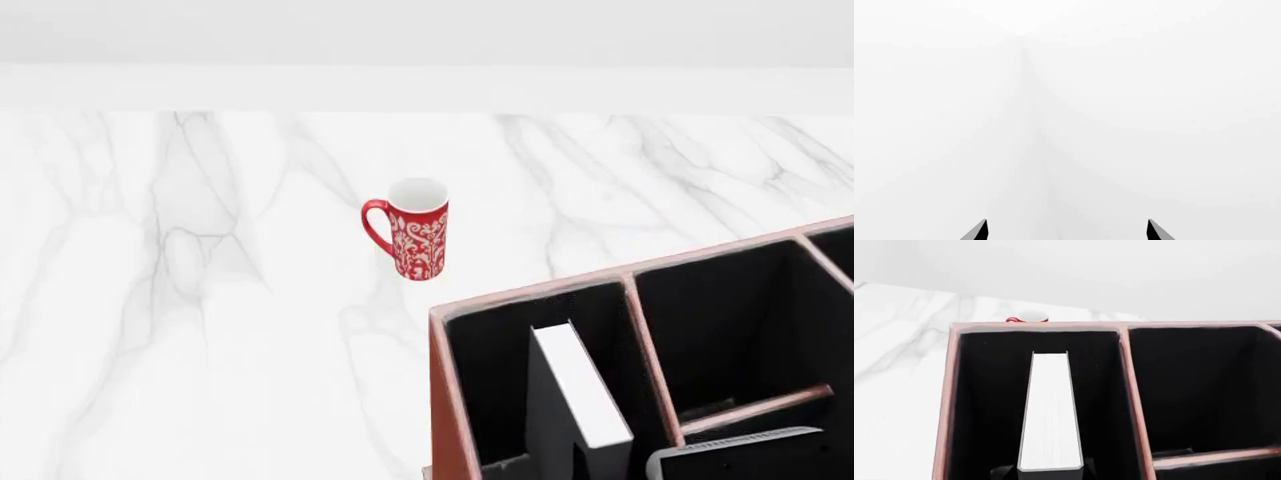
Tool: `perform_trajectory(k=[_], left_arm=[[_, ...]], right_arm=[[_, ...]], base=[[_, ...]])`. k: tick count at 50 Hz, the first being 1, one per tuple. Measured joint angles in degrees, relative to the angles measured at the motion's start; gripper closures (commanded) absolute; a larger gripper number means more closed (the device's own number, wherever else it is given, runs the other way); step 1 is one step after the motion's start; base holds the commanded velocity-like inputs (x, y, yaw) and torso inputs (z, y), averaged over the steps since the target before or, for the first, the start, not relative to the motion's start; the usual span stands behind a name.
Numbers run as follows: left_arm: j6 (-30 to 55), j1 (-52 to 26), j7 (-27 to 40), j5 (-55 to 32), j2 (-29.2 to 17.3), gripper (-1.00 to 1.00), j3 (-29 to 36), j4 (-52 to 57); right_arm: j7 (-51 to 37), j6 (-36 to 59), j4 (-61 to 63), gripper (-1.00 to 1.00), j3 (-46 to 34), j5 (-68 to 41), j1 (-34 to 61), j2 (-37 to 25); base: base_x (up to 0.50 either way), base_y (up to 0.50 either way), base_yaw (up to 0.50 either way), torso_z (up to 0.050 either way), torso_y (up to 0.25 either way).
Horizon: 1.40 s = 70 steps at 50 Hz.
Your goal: Pick up the book and place it in the left compartment of the caddy.
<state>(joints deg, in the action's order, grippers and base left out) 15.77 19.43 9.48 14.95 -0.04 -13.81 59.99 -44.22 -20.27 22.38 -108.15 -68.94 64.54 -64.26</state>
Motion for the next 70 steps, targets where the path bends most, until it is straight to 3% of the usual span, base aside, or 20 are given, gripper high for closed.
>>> perform_trajectory(k=[30, 31, 70], left_arm=[[-0.2, 0.1, 0.1, -0.2, 0.0, -1.0, -0.1, 0.0], [-0.2, 0.1, 0.1, -0.1, 0.0, -1.0, -0.1, 0.0], [-0.2, 0.1, 0.1, -0.1, 0.0, -1.0, -0.1, 0.0]], right_arm=[[1.3, -1.8, -4.9, 1.0, 0.4, -0.8, -2.6, 2.6], [1.3, -1.8, -4.9, -1.0, 0.4, -0.8, -2.7, 2.6], [1.3, -2.2, -4.7, -1.0, 3.1, 2.5, -2.2, 2.7]], base=[[0.0, 0.0, 0.0, 0.0, 0.001], [0.0, 0.0, 0.0, 0.0, 0.01], [0.0, 0.0, 0.0, 0.0, 0.0]])
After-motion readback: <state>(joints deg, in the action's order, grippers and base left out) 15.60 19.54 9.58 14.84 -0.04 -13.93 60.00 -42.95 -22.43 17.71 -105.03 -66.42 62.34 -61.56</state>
